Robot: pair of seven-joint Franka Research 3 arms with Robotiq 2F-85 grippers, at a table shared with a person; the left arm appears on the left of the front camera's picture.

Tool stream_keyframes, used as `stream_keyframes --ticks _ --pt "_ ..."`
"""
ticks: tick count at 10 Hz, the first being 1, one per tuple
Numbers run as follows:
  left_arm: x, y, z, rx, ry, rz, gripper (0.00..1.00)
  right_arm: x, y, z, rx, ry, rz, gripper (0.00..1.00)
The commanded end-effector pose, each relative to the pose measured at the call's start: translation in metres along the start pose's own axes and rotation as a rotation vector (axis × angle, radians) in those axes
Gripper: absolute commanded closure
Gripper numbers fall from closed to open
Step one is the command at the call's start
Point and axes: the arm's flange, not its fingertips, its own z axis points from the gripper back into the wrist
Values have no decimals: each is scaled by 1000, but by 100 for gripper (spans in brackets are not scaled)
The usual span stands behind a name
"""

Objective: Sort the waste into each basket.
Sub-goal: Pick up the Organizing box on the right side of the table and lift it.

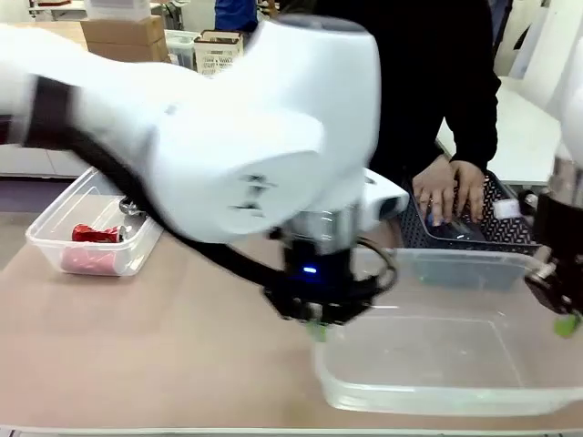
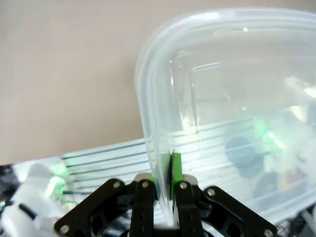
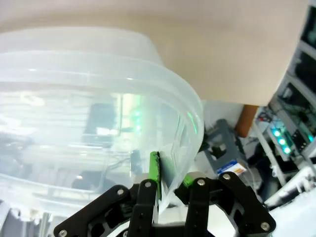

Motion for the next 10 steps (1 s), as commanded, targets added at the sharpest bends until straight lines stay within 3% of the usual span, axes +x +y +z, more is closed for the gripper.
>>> stream_keyframes --ticks 1,3,5,6,8,9,10 --pt "-15 78 32 43 -32 56 100 37 24 33 28 56 -21 100" --pt "7 112 31 32 60 159 100 67 65 53 112 85 -177 100" --pt "34 130 28 47 211 158 100 80 104 57 128 42 -179 100" --pt "7 112 35 29 26 178 100 64 82 49 133 75 -116 100" --pt "7 112 35 29 26 178 100 64 82 49 133 75 -116 100" --pt "22 126 31 46 77 189 95 76 97 48 132 83 -135 95" --pt "38 122 29 37 84 159 95 88 105 55 175 17 -127 95"
